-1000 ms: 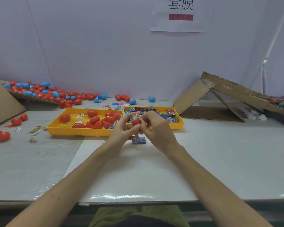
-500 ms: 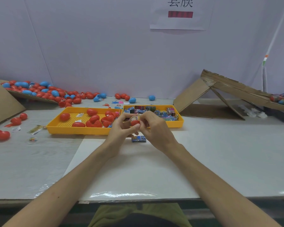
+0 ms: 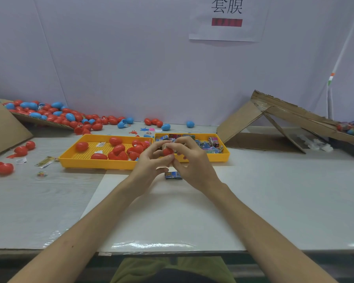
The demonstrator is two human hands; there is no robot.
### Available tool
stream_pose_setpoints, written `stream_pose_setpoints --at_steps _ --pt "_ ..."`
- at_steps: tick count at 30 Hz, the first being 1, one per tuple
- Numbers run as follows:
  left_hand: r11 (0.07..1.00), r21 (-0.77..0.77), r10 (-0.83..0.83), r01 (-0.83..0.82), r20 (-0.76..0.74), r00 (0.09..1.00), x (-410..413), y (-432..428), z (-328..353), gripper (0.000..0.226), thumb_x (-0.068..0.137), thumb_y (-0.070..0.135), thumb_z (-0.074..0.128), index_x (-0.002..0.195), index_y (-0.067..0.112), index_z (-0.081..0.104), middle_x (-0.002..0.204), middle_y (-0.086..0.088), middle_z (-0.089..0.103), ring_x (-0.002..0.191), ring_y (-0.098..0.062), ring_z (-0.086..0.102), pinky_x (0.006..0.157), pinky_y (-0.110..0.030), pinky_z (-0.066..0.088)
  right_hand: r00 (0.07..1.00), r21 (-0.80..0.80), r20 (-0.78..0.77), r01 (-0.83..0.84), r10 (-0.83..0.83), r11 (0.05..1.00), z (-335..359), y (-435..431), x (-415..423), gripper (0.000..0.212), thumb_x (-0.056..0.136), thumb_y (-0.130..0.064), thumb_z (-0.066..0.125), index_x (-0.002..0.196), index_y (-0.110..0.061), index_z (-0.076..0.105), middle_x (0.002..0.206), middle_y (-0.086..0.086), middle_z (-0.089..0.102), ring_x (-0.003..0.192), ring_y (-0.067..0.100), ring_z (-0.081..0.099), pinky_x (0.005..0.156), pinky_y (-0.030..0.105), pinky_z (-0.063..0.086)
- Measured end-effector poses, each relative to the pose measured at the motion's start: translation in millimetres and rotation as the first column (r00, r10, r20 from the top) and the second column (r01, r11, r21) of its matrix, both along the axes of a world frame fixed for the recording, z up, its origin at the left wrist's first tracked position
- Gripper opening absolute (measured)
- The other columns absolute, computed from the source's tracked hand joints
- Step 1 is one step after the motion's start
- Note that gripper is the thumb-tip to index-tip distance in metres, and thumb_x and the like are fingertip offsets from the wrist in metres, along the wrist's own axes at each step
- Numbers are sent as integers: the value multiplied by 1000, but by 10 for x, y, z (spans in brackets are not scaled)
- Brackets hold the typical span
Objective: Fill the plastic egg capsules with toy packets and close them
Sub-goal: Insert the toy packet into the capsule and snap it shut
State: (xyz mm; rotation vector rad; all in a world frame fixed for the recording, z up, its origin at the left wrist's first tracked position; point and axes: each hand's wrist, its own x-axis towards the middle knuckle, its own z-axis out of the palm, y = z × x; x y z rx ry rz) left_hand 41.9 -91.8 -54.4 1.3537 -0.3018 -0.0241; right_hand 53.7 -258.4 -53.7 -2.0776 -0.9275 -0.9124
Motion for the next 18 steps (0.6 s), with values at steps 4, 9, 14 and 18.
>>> stream_pose_setpoints --at_steps 4,9,14,18 --pt "997 -63 -39 37 -32 999 -14 11 54 40 85 23 74 125 24 67 100 -8 63 74 -19 56 76 -35 50 1000 73 10 19 -20 997 -5 18 11 34 90 -5 72 123 -12 68 111 1 61 87 8 61 76 13 49" --pt "991 -86 -105 98 -83 991 -16 13 88 33 105 34 48 132 24 64 106 -9 67 77 -18 63 80 -35 50 1000 136 4 8 -9 991 -14 14 1 34 87 -6 74 119 -16 68 107 -4 63 83 6 61 75 13 50" --pt "992 -59 -119 115 -76 990 -22 28 83 31 105 29 49 133 25 62 112 -9 72 88 -23 69 87 -38 51 1000 111 24 -1 -1 994 -17 16 17 38 90 -7 73 127 -15 68 108 0 64 89 9 62 77 17 53" --pt "990 -83 -125 118 -83 989 -14 42 74 32 104 29 52 135 24 61 114 -8 73 94 -22 71 90 -37 52 997 121 68 35 -43 992 -24 -11 27 33 89 -7 75 121 -10 73 104 5 70 92 14 66 79 19 55"
